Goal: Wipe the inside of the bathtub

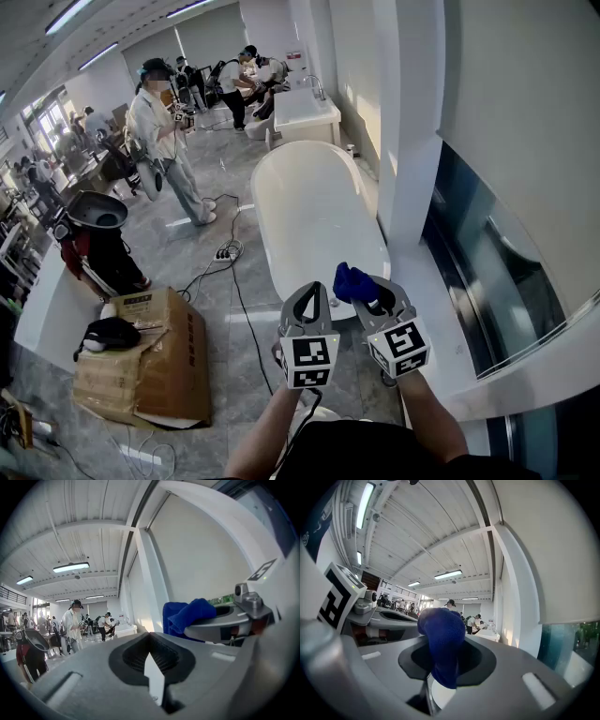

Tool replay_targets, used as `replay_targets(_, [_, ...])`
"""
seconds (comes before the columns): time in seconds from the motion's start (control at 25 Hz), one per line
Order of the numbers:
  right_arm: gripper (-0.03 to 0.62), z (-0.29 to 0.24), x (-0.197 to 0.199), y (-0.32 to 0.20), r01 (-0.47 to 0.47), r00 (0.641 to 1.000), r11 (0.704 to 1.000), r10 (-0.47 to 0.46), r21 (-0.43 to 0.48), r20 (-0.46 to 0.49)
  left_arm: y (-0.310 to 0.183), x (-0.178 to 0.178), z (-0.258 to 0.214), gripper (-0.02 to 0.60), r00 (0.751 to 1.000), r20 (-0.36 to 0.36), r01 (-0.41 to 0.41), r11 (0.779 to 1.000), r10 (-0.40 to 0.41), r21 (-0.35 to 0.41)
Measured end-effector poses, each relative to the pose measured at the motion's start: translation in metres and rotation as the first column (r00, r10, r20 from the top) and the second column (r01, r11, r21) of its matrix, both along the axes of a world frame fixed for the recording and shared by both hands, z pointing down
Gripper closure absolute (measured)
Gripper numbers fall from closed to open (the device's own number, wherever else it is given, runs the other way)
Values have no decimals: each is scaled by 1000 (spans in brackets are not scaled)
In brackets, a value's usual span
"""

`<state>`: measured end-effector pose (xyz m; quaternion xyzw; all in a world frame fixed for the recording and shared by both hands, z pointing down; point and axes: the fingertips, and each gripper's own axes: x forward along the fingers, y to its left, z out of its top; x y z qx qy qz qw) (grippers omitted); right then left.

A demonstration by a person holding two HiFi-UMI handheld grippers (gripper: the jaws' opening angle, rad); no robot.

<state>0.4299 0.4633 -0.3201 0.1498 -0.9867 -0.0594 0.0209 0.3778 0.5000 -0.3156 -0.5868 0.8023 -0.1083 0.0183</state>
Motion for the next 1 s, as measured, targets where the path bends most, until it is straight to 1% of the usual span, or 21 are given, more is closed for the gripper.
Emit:
replay_targets(0.16, [496,1,-3,-8,1,1000,1000,-1,-2,2,-7,-4,-3,580,1000,2,5,1000,-5,1])
replay_targets(0.36, [496,8,-3,-13,1,1000,1000,-1,-20,-10,-11,-5,5,580,1000,-18,4,1000,-4,-26])
replay_targets(0.52, [496,28,12,-25,-42,999,996,40,-83,-32,-13,5,22,580,999,-51,-8,998,5,-60])
replay_targets(0.64, [496,45,20,-34,-80,993,993,73,-81,-88,-14,7,42,580,996,-89,-3,995,-6,-101])
replay_targets(0.72, [494,51,21,-35,-81,993,992,71,-97,-96,-20,18,52,580,994,-102,-35,992,22,-122])
replay_targets(0.8, [494,60,21,-32,-72,993,990,60,-125,-98,-25,34,56,580,992,-114,-76,989,62,-124])
replay_targets(0.88, [494,70,19,-29,-67,993,986,52,-151,-104,-24,40,57,580,989,-130,-84,988,68,-127])
replay_targets(1.0, [494,85,12,-33,-58,993,981,37,-186,-115,-24,36,63,580,986,-156,-81,987,58,-142])
